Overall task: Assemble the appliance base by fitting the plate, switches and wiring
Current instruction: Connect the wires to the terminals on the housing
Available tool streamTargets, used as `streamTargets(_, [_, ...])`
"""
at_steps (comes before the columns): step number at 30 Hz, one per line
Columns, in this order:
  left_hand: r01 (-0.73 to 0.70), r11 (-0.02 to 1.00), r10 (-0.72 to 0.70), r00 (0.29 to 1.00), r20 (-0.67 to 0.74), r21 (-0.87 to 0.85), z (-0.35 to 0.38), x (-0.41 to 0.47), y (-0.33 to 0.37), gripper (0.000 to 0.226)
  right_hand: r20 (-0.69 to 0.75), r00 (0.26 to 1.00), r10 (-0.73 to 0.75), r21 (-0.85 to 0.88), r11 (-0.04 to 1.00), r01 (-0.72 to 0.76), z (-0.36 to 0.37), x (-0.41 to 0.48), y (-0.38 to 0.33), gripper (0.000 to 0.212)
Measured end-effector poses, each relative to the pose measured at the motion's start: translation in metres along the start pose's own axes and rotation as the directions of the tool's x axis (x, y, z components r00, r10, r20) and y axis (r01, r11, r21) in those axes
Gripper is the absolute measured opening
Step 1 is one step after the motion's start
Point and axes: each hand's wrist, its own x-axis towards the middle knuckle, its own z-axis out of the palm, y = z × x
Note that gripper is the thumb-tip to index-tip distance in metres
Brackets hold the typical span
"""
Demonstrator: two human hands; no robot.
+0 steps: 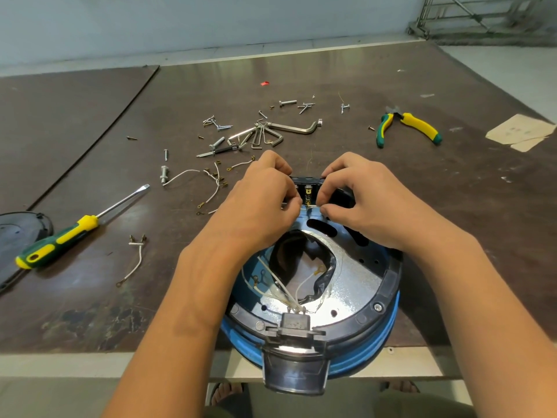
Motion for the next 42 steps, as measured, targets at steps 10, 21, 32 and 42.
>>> streamTargets(10, [-0.021, 1.000, 0.021, 1.000, -0.017, -0.006, -0.0002, 0.0011, -0.0015, 0.016, -0.003, 1.000, -0.010, 0.019, 1.000, 0.010, 0.0005, 0.0007, 0.0010, 0.017])
streamTargets(21, [-0.025, 1.000, 0.024, 1.000, -0.019, -0.017, -0.0039, 0.0002, -0.0007, 0.015, -0.003, 1.000, -0.024, 0.010, 1.000, 0.024, 0.0020, 0.0013, 0.0037, 0.016])
streamTargets(32, [-0.034, 0.999, 0.034, 0.999, -0.017, 0.007, -0.0017, 0.0020, -0.0010, 0.015, 0.006, 1.000, -0.025, 0.005, 1.000, 0.025, 0.0021, 0.0020, 0.0044, 0.019])
streamTargets(42, [-0.025, 0.999, 0.026, 0.999, -0.036, 0.020, 0.0001, 0.0017, -0.0020, 0.015, -0.006, 1.000, -0.028, 0.007, 1.000, 0.028, 0.0026, 0.0023, 0.0043, 0.020])
